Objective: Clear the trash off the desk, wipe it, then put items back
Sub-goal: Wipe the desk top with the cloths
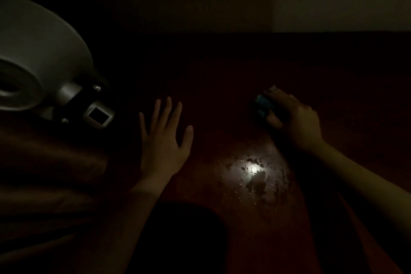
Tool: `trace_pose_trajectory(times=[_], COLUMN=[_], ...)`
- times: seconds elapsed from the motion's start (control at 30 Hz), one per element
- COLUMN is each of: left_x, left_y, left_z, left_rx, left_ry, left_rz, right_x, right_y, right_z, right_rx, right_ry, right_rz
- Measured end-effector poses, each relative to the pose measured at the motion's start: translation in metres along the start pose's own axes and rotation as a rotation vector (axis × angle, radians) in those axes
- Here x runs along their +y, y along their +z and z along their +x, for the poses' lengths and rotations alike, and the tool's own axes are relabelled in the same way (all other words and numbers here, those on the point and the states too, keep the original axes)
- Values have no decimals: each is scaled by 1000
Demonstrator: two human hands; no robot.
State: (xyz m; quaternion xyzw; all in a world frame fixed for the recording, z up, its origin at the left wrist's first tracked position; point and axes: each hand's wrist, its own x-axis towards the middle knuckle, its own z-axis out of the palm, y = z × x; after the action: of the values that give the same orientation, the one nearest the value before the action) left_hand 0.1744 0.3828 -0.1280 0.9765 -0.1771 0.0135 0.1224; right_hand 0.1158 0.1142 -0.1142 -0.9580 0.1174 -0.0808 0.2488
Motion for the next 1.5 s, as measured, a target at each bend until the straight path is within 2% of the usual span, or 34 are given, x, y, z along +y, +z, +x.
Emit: trace_pose_trajectory(times=[0.13, 0.3, 0.37, 0.43, 0.53, 0.6, 0.67, 0.73, 0.8, 0.87, 0.97, 1.1, 1.17, 1.23, 1.37, 1.43, 1.5], left_x=[-8, -11, -6, -2, -2, -3, -6, -9, -13, -15, -12, -5, -1, 3, 4, 8, 11], left_y=[1, 1, 2, 2, 2, 2, 2, 1, 2, 0, -4, -10, -8, -7, -9, -10, -10], left_z=[20, 27, 29, 33, 38, 38, 33, 22, 1, -28, -58, -80, -100, -120, -157, -169, -176], left_rx=[-39, -78, -78, -66, -35, -6, 25, 40, 38, 24, 26, 72, 63, 56, 62, 62, 69], left_ry=[30, 78, 101, 121, 133, 141, 144, 132, 106, 87, 66, -7, -33, -51, -69, -69, -71], left_rz=[0, 11, 3, -11, -26, -35, -48, -61, -73, -66, -58, -25, -18, -20, -12, -19, -15], right_x=[-12, -24, -7, 8, -2, -24, -48, -62, -60, -38, -5, -37, -61, -75, -62, -35, -15], right_y=[20, 19, -1, -14, -5, 16, 39, 51, 42, 22, -13, 6, 29, 44, 27, 4, -12], right_z=[13, -61, -76, -69, -15, 13, 9, -31, -81, -119, -134, -98, -97, -117, -187, -213, -227], right_rx=[-7, -262, -316, -270, -13, 48, 23, -80, -220, -311, -250, 1, -9, -94, -219, -214, -162], right_ry=[-27, -371, -439, -407, -76, 22, -75, -221, -362, -425, -290, -52, -78, -206, -394, -367, -199], right_rz=[-24, 91, 116, 78, 58, 9, 11, 56, 123, 115, 77, 61, 49, 72, 169, 140, 176])
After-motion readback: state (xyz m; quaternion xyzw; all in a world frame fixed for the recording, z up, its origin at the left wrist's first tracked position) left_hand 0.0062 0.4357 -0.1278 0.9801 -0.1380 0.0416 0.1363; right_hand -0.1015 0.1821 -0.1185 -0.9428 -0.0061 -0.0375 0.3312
